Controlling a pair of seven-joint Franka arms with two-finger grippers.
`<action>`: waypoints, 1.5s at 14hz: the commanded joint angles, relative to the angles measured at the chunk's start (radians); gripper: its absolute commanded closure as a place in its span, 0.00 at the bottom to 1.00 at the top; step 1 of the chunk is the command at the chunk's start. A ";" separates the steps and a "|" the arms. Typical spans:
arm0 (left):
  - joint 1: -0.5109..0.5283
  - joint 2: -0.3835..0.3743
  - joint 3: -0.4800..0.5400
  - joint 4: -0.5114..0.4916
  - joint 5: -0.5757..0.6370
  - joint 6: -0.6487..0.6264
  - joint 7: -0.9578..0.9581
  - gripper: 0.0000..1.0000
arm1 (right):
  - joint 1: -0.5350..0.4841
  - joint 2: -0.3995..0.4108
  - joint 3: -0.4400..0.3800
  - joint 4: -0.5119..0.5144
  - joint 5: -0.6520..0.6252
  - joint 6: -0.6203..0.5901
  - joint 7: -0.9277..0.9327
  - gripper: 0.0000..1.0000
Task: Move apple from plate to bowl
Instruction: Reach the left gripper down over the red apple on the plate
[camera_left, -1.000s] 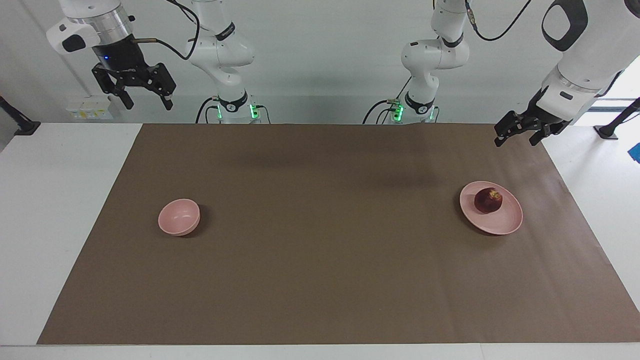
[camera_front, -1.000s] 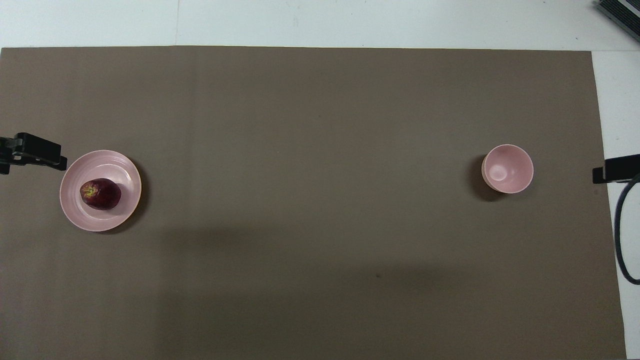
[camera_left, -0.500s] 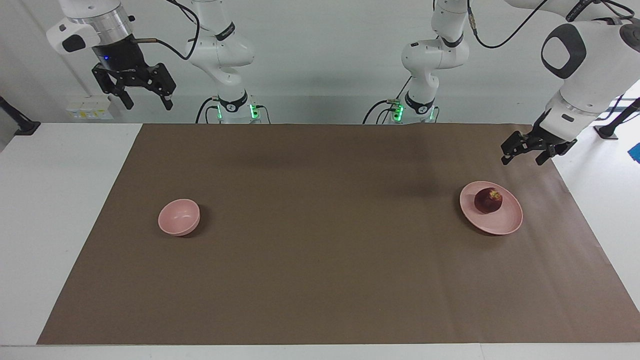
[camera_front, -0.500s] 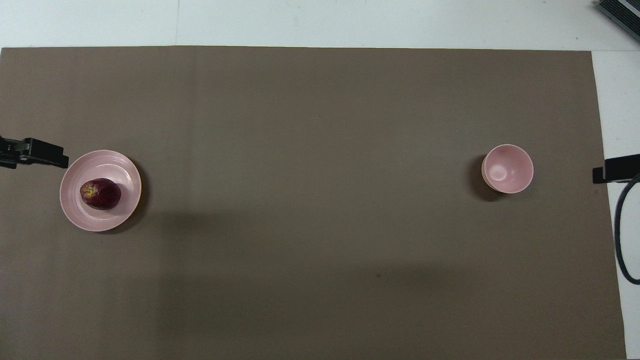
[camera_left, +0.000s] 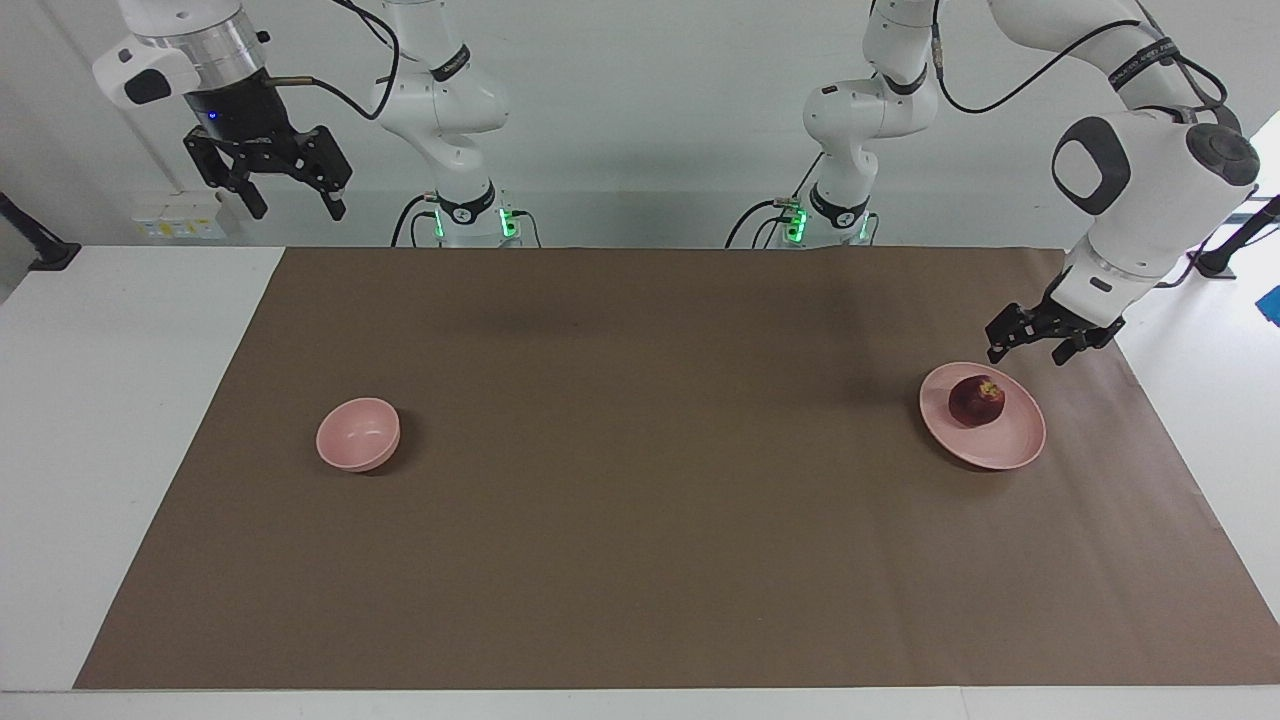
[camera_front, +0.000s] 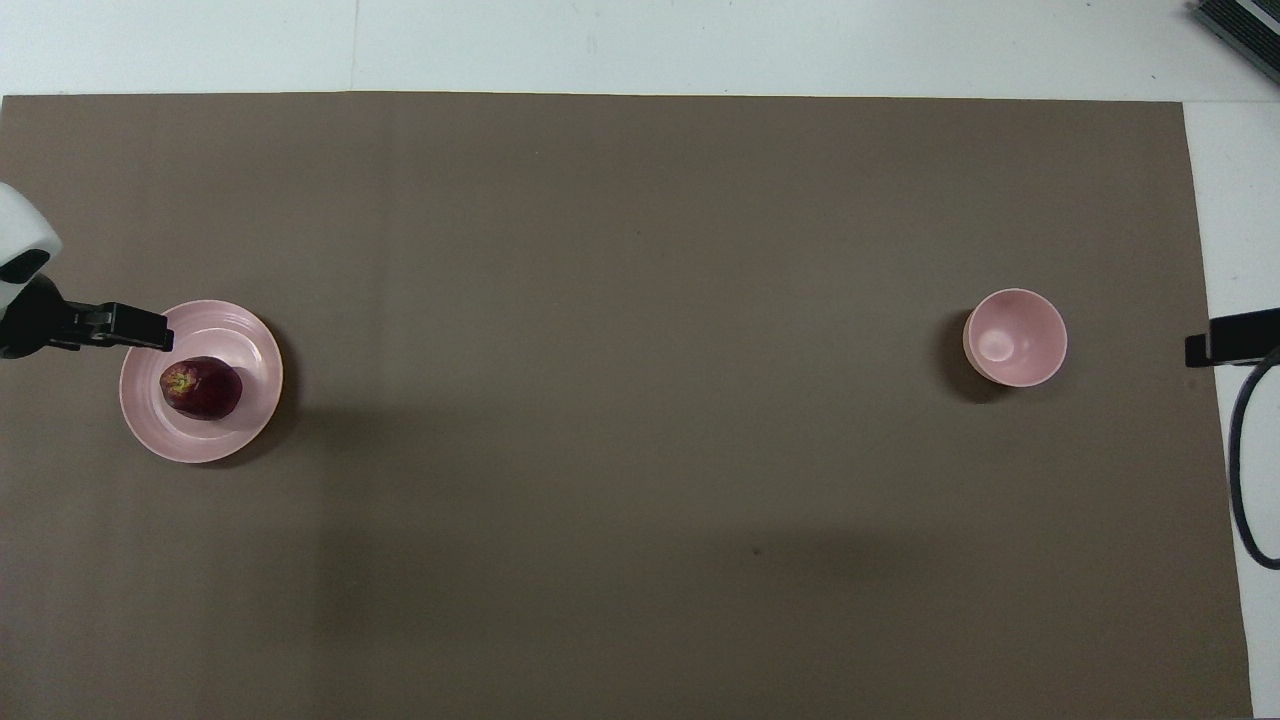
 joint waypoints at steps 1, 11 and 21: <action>0.022 -0.012 -0.006 -0.065 0.012 0.065 0.015 0.00 | -0.008 0.005 0.005 0.014 0.020 -0.022 0.011 0.00; 0.044 0.083 -0.008 -0.254 0.012 0.327 0.037 0.00 | -0.008 0.005 0.005 0.014 0.020 -0.020 0.011 0.00; 0.028 0.115 -0.008 -0.262 0.012 0.379 0.034 0.00 | -0.008 0.003 0.005 0.014 0.020 -0.022 0.011 0.00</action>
